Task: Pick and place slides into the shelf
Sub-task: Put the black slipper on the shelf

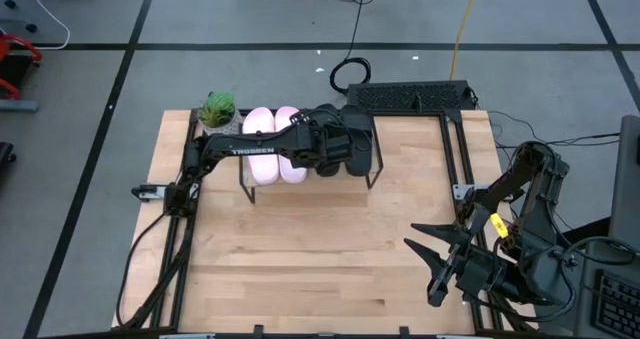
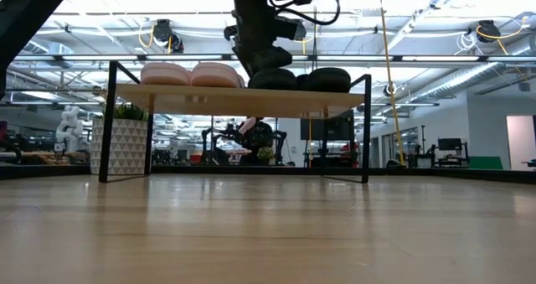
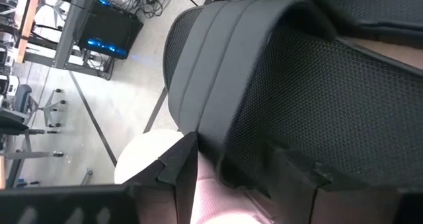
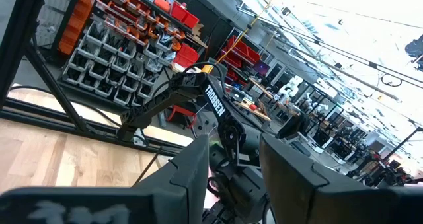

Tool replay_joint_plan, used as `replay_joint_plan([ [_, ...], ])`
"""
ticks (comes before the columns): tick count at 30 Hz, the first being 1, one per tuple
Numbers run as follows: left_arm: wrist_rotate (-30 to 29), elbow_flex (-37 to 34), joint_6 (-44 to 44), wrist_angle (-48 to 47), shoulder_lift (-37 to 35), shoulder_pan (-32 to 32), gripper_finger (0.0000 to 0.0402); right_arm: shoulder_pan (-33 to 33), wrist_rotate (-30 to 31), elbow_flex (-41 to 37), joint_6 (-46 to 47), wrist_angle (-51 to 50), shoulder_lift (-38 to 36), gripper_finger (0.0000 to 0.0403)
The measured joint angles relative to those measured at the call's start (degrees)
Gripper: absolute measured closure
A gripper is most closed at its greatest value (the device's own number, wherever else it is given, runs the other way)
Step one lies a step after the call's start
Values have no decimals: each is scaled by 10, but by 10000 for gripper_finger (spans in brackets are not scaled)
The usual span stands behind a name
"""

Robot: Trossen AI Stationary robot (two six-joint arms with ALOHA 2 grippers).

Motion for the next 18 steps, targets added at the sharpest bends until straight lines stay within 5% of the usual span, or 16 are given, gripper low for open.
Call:
replay_joint_plan([
  [18, 8, 0, 25, 40, 0, 0, 247, 0, 0, 0, 0, 0, 0, 280],
])
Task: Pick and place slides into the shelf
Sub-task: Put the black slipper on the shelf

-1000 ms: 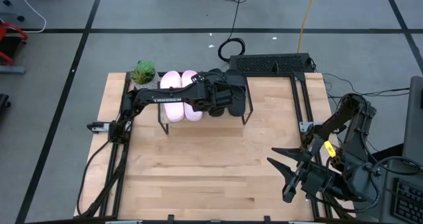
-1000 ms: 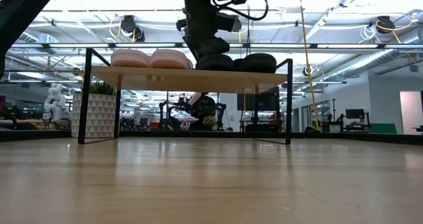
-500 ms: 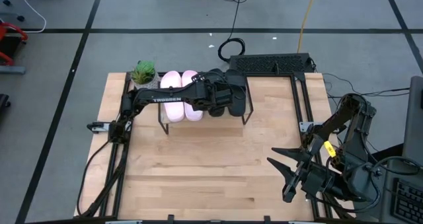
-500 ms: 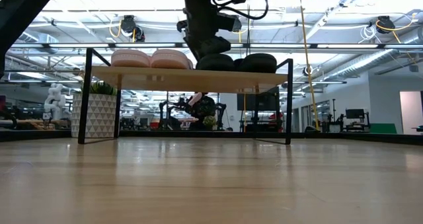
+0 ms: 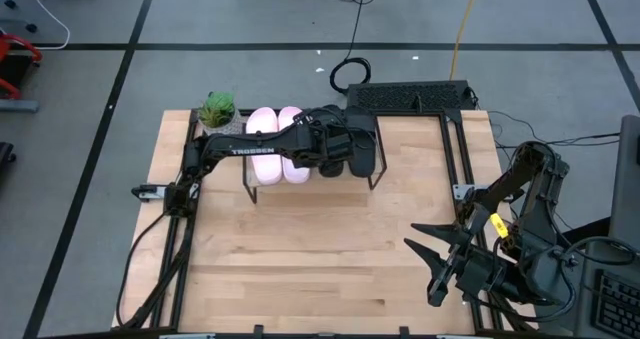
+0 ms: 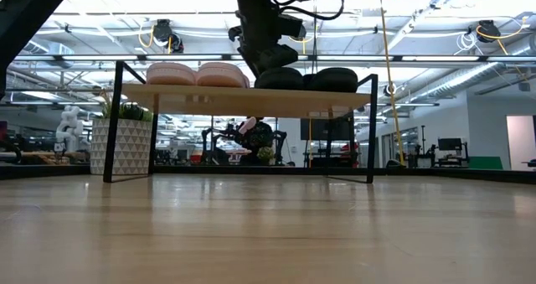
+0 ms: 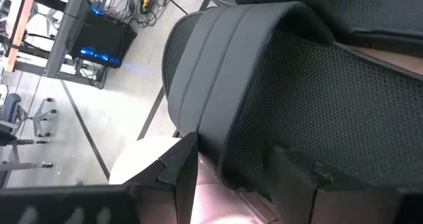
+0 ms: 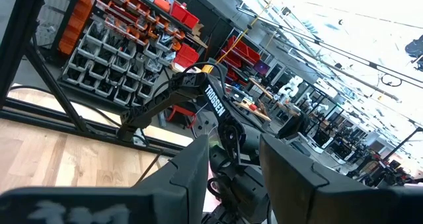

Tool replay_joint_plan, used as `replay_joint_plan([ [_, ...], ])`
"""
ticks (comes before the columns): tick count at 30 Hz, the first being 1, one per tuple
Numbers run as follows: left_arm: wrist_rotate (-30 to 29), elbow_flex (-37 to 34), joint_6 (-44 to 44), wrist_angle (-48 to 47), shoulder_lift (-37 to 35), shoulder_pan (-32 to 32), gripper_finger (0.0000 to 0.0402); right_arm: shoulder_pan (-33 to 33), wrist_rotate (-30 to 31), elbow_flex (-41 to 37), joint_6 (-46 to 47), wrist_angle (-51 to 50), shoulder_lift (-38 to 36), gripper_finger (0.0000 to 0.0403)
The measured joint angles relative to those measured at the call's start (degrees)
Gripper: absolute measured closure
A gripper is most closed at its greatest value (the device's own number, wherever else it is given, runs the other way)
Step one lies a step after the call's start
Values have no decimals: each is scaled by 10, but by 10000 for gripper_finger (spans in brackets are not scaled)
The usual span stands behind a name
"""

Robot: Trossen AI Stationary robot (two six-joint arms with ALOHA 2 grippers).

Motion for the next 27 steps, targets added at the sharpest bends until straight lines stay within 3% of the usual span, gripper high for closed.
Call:
replay_joint_plan([
  [27, -31, 0, 94, -2, 0, -19, 247, 0, 0, 0, 0, -2, 0, 280],
])
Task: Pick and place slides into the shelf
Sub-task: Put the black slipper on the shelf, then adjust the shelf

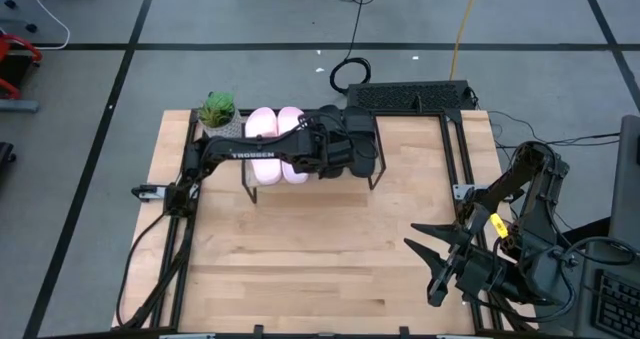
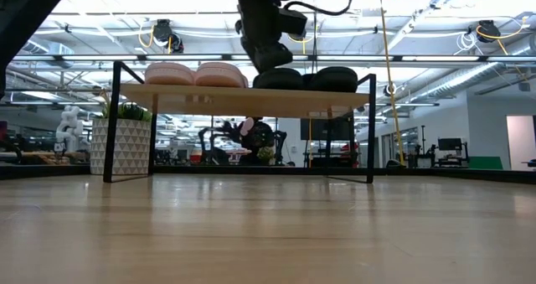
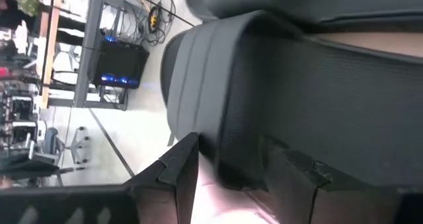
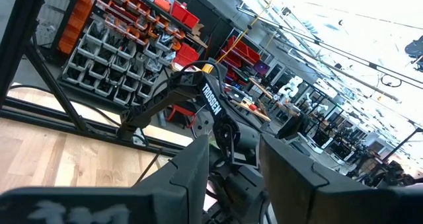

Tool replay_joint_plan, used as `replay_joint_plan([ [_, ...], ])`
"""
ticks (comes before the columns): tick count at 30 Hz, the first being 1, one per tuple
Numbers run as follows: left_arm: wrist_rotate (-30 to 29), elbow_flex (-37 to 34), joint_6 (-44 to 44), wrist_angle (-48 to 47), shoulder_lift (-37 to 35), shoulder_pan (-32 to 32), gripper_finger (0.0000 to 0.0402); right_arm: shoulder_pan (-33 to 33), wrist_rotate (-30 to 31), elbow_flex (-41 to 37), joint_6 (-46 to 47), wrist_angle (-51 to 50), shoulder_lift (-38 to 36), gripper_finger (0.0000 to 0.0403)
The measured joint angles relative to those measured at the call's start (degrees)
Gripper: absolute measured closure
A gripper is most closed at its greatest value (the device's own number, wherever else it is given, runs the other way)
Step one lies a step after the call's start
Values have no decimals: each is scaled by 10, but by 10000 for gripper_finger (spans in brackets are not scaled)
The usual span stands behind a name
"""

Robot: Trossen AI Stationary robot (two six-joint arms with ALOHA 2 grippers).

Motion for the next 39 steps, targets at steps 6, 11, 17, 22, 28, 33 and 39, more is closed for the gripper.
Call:
replay_joint_plan([
  [6, -24, 0, -6, 0, 0, -6, 247, 0, 0, 0, 0, 0, 0, 280],
  [11, -34, 0, -27, 2, 0, -8, 247, 0, 0, 0, 0, 0, 0, 280],
  [17, -32, 0, -33, 2, 0, -9, 247, 0, 0, 0, 0, 0, 0, 280],
  [22, -31, 0, -43, 2, 0, -10, 247, 0, 0, 0, 0, 0, 0, 280],
  [28, -32, 0, -42, 2, 0, -24, 247, 0, 0, 0, 0, 0, 0, 280],
  [33, -66, 21, -41, -12, 0, -39, 247, 0, 0, 0, 0, 0, 0, 280],
  [39, -67, 74, -41, -26, 0, -61, 247, 0, 0, 0, 0, 0, 0, 280],
])
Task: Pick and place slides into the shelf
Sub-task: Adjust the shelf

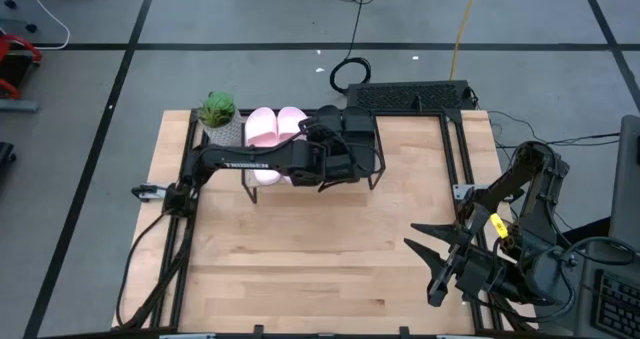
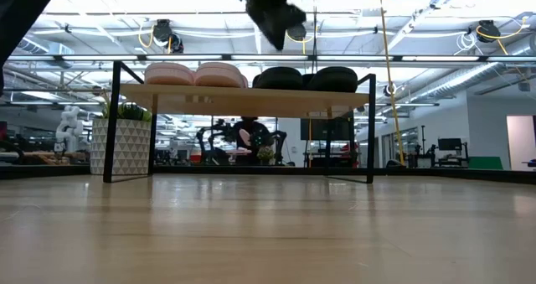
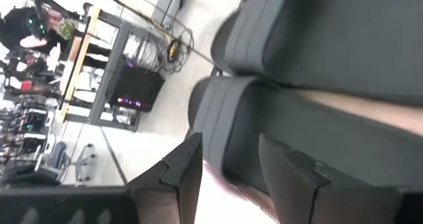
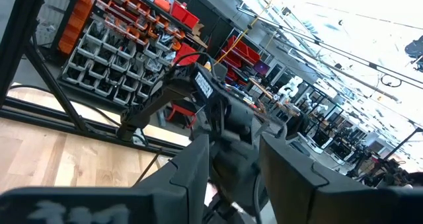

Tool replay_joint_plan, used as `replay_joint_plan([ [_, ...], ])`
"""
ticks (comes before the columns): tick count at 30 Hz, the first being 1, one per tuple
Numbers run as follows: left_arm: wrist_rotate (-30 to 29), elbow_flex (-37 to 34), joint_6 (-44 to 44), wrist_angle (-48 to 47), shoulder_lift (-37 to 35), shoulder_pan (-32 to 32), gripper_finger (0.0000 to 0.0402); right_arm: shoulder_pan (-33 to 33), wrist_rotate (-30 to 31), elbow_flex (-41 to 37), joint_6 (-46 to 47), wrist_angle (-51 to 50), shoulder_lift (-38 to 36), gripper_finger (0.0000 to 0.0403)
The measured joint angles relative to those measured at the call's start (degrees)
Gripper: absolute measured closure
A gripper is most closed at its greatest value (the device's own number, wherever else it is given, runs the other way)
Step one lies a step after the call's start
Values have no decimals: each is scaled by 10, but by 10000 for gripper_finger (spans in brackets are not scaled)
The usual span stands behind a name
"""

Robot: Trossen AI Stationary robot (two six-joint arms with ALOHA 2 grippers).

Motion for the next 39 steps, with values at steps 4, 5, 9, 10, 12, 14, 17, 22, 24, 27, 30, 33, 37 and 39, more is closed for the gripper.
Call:
replay_joint_plan([
  [4, -1, 40, -14, -42, 0, -26, 247, 0, 1, 0, 0, 0, 0, 280],
  [5, 0, 51, -22, -60, 0, -35, 247, 0, 1, 0, 0, 0, 0, 280],
  [9, 3, 90, -78, -175, 0, -81, 247, 0, 5, 0, 0, -8, 0, 280],
  [10, 8, 96, -106, -210, 0, -95, 247, 0, 5, 0, 1, -13, 0, 280],
  [12, 27, 94, -145, -211, -2, -122, 247, 0, 6, 0, 2, -25, 0, 280],
  [14, 80, 89, -154, -213, -20, -155, 247, 0, 10, 0, 14, -27, 0, 280],
  [17, 108, 93, -168, -213, -42, -199, 247, 0, 36, 0, 35, -30, 0, 280],
  [22, 109, 91, -243, -212, -77, -270, 247, 0, 49, -15, 61, -24, -1, 280],
  [24, 124, 88, -278, -213, -88, -300, 247, 0, 48, -32, 62, -21, -1, 280],
  [27, 138, 81, -326, -213, -88, -343, 247, 0, 48, -65, 82, -21, -1, 280],
  [30, 138, 57, -368, -212, -86, -384, 248, 0, 49, -98, 106, -21, 0, 280],
  [33, 140, -2, -446, -213, -88, -415, 248, 0, 53, -124, 132, -21, 0, 280],
  [37, 140, -108, -582, -212, -86, -451, 248, 0, 63, -151, 161, -19, 0, 280],
  [39, 141, -169, -661, -213, -86, -464, 248, 0, 62, -159, 173, -19, 0, 280],
])
